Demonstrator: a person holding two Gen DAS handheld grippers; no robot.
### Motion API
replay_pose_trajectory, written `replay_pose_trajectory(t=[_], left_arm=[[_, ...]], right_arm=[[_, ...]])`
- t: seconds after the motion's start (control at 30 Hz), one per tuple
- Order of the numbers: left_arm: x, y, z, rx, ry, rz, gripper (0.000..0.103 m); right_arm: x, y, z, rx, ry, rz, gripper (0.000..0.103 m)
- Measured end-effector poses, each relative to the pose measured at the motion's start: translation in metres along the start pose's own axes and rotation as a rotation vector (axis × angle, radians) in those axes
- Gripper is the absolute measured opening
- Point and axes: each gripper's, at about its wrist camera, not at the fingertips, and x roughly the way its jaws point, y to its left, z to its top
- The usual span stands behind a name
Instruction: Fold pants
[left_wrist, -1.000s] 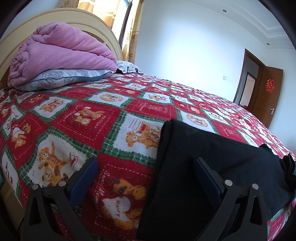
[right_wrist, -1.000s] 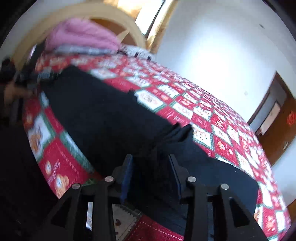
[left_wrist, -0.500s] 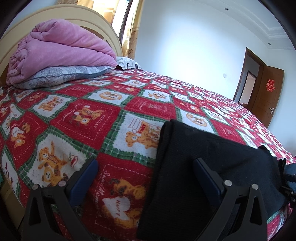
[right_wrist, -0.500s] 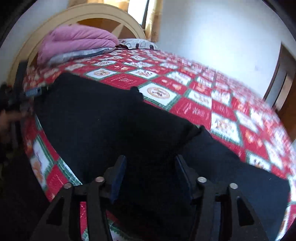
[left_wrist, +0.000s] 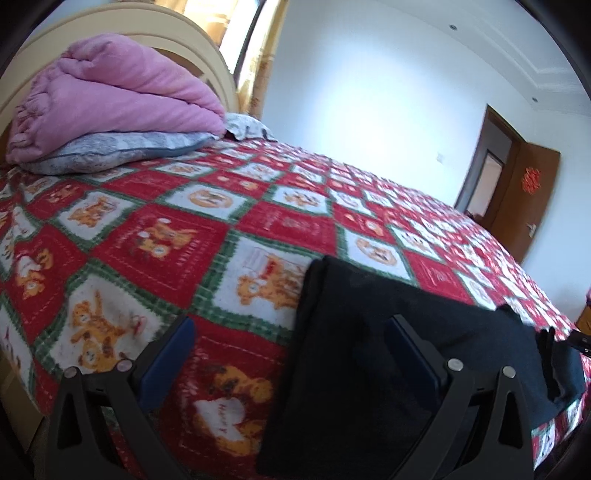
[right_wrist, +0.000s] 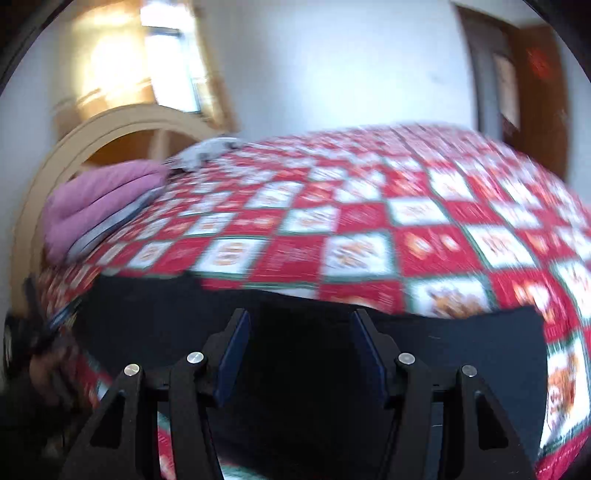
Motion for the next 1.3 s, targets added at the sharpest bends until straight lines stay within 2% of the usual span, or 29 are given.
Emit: replay_pose_trajectory(t=[0.07, 0.1, 0.13, 0.23, 0.3, 0.37, 0.43, 0.47, 0.5, 0.53, 0.57, 0.7, 0.77, 0.87, 0.9, 1.0, 1.1, 1.17, 1.23, 1.27, 1.3], left_arm=[[0.006, -0.003, -0.003, 0.012, 0.021, -0.016, 0.103], [0.007, -0.005, -0.005, 0.028, 0.022, -0.007, 0.103], [0.007, -0.007, -0.006, 0.043, 0.020, 0.000, 0.103], [0.010, -0.009, -0.006, 0.069, 0.026, 0.006, 0.103], [0.008, -0.006, -0.006, 0.056, 0.024, 0.000, 0.103], [0.008, -0.006, -0.005, 0.051, 0.024, 0.000, 0.103], [0.008, -0.007, -0.007, 0.064, 0.028, 0.005, 0.103], [0.008, -0.008, -0.007, 0.071, 0.030, 0.007, 0.103], [0.006, -0.007, -0.009, 0.079, 0.031, 0.008, 0.103], [0.006, -0.007, -0.008, 0.084, 0.033, 0.010, 0.103], [0.005, -0.007, -0.008, 0.086, 0.032, 0.016, 0.103], [0.004, -0.004, -0.008, 0.078, 0.034, 0.010, 0.103], [0.005, -0.006, -0.009, 0.092, 0.044, -0.002, 0.103], [0.007, -0.011, -0.007, 0.116, 0.066, -0.025, 0.103], [0.008, -0.013, -0.006, 0.126, 0.077, -0.034, 0.101], [0.009, -0.020, -0.005, 0.160, 0.091, -0.047, 0.086], [0.011, -0.025, -0.007, 0.193, 0.103, -0.028, 0.086], [0.012, -0.022, -0.006, 0.177, 0.111, -0.041, 0.083], [0.010, -0.020, -0.004, 0.165, 0.123, -0.054, 0.072], [0.009, -0.021, -0.003, 0.159, 0.133, -0.077, 0.062], [0.009, -0.022, -0.002, 0.159, 0.140, -0.088, 0.059]], right_arm=[[0.018, -0.020, -0.003, 0.069, 0.073, -0.007, 0.059], [0.029, -0.024, -0.005, 0.077, 0.126, -0.004, 0.059], [0.034, -0.023, -0.007, 0.057, 0.136, -0.011, 0.059], [0.029, -0.012, -0.008, 0.009, 0.119, -0.029, 0.059], [0.023, -0.002, -0.007, -0.005, 0.095, 0.015, 0.059], [0.022, 0.018, -0.009, -0.075, 0.071, 0.031, 0.059], [0.030, 0.033, -0.015, -0.126, 0.102, 0.045, 0.059], [0.042, 0.042, -0.021, -0.148, 0.167, 0.079, 0.059], [0.046, 0.048, -0.026, -0.173, 0.184, 0.072, 0.059], [0.044, 0.057, -0.030, -0.239, 0.151, 0.030, 0.059], [0.043, 0.061, -0.032, -0.260, 0.158, 0.031, 0.059], [0.031, 0.054, -0.029, -0.198, 0.159, 0.134, 0.059], [0.037, 0.054, -0.032, -0.213, 0.196, 0.097, 0.058], [0.033, 0.062, -0.039, -0.251, 0.182, 0.065, 0.058], [0.030, 0.064, -0.041, -0.264, 0.187, 0.051, 0.058], [0.016, 0.073, -0.044, -0.297, 0.195, 0.047, 0.058], [0.001, 0.075, -0.043, -0.307, 0.169, 0.059, 0.058], [-0.002, 0.073, -0.042, -0.298, 0.158, 0.067, 0.058], [0.001, 0.066, -0.044, -0.271, 0.157, 0.053, 0.058], [0.004, 0.061, -0.044, -0.251, 0.162, 0.044, 0.058], [0.007, 0.059, -0.043, -0.235, 0.166, 0.037, 0.058]])
